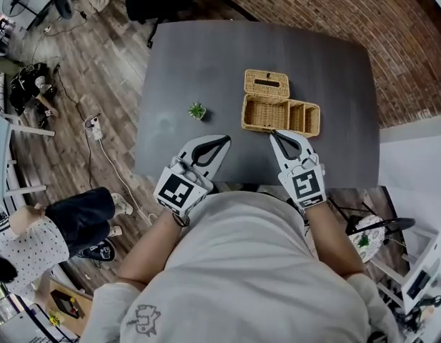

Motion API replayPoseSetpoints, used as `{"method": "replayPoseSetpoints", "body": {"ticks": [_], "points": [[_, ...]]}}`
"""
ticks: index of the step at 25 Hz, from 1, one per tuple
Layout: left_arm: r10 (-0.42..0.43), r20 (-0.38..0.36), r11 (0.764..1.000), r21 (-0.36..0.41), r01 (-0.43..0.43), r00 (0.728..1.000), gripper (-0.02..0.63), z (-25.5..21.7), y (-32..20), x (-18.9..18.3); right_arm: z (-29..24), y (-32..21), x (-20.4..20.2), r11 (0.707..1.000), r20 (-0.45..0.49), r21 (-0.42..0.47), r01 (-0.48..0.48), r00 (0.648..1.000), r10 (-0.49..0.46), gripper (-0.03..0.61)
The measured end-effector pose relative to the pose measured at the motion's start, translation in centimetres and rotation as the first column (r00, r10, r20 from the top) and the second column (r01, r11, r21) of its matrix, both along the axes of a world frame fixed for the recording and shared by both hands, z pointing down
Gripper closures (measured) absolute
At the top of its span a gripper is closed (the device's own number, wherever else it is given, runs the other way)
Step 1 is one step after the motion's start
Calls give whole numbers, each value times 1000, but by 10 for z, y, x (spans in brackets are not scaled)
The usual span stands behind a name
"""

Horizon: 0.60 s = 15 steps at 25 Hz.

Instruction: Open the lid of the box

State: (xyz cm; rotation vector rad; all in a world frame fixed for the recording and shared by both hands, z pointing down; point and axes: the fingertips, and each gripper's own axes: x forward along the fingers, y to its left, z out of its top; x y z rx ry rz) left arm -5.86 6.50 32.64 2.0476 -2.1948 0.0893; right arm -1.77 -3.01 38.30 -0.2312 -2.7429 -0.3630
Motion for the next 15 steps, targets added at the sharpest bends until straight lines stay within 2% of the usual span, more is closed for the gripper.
{"method": "replayPoseSetpoints", "body": {"ticks": [5,9,15], "points": [[28,-7,1000,-13,-28,1000,603,-2,38,-7,-3,25,2,999,-15,-3,-36,999,36,572],[49,4,999,18,-49,999,603,-11,60,-5,-4,43,10,998,-18,-11,-55,998,55,574],[83,21,996,19,-84,996,603,-11,93,3,-3,74,27,996,-23,-30,-88,996,88,574]]}}
